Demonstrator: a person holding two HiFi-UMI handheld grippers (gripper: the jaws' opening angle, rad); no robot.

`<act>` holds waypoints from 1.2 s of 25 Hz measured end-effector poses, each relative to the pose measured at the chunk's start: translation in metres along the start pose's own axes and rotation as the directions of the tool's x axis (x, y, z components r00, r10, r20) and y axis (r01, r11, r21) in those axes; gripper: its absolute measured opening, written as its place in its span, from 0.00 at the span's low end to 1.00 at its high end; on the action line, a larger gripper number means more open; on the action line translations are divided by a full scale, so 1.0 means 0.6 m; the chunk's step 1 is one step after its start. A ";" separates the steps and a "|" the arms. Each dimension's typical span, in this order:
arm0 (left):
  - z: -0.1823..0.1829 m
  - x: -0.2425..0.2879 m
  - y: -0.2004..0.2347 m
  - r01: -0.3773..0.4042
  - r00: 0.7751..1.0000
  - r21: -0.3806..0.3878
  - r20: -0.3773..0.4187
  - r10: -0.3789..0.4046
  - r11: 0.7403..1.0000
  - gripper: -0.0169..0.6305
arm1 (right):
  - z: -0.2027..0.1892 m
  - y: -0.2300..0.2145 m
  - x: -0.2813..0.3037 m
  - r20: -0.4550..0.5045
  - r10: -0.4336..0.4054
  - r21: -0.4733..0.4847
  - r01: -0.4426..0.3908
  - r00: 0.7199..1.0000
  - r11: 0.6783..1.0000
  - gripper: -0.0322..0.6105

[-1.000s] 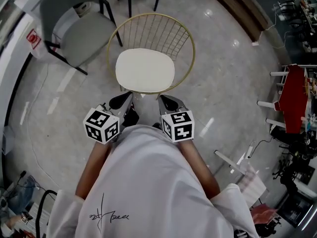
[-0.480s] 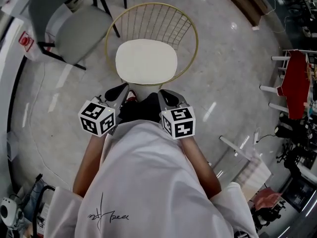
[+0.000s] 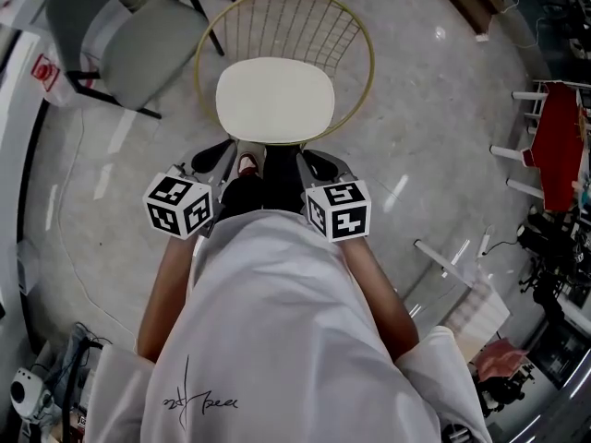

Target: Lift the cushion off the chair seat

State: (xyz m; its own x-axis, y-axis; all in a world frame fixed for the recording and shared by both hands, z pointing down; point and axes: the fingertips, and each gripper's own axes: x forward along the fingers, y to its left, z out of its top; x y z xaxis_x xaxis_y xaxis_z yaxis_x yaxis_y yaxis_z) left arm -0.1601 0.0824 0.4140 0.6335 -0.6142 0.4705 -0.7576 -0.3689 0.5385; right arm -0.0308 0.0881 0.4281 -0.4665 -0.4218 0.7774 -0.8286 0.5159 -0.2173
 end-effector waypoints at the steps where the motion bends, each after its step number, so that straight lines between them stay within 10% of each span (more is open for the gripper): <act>1: -0.002 0.005 0.004 -0.004 1.000 -0.005 -0.006 0.004 1.000 0.03 | 0.001 -0.004 0.004 -0.001 -0.001 0.002 0.001 1.000 1.000 0.10; 30: -0.120 0.182 0.200 -0.224 0.938 -0.061 -0.284 0.199 0.973 0.07 | -0.020 -0.170 0.149 -0.102 -0.044 0.133 0.058 0.994 0.989 0.19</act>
State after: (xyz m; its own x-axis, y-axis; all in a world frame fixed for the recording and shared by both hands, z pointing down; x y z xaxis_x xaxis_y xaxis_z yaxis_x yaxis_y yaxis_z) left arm -0.1708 0.0211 0.5802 0.4885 -0.4515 0.7467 -0.8694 -0.1786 0.4607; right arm 0.0155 0.0068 0.5268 -0.3954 -0.3657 0.8426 -0.8878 0.3872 -0.2486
